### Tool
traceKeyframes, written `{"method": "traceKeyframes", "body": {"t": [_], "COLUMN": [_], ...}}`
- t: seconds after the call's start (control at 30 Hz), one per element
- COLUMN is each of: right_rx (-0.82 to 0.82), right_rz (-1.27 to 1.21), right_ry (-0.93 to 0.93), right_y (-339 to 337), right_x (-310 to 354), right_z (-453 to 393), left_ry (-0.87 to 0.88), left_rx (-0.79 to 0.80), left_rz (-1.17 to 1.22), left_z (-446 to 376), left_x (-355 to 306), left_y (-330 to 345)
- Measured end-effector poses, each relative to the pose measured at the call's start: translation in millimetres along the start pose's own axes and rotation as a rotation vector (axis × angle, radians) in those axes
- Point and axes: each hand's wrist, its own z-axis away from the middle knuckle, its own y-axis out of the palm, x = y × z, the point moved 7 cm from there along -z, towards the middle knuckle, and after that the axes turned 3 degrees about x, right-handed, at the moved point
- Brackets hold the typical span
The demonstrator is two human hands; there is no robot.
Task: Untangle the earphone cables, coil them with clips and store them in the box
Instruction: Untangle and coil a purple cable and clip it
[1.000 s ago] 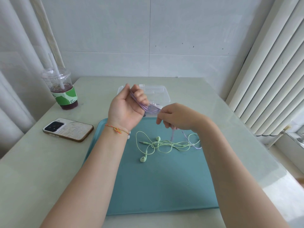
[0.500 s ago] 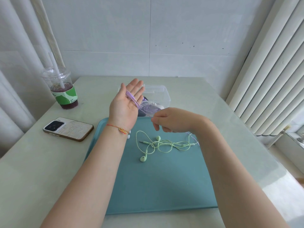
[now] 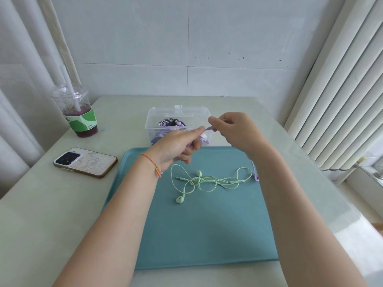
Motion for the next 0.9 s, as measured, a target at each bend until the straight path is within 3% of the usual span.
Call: {"method": "traceKeyframes", "body": {"t": [0.13,0.3,0.4,0.5,0.57,0.7,0.9], "right_rx": [-0.169,-0.187,-0.052,0.238,0.284,0.273,0.03], "right_rz": [0.134,0.427,0.321,0.055,0.078,0.179,0.039], "right_ry": [0.031,-0.03,-0.188,-0.195,-0.182,-0.09,0.09], "right_y": [-14,-8,5,29,36,29,1], "right_x": [-11,-4,21,30,27,11,-15], "right_z": [-6,-4,3,13,14,9,-4], "left_ry": [0.007,-0.04,-0.058,-0.058,-0.059,-0.052,-0.062], "left_rx": [0.098,0.092,0.103,0.128,0.13,-0.013,-0.36], "left_rz": [0.042,0.179,0.229,0.271,0.308,0.375,0.389], "left_z": [0,-3,-3,-3,-3,-7,-13], "left_x": [1,6,8,6,5,8,27], "left_y": [6,3,2,4,4,-13,-42]}}
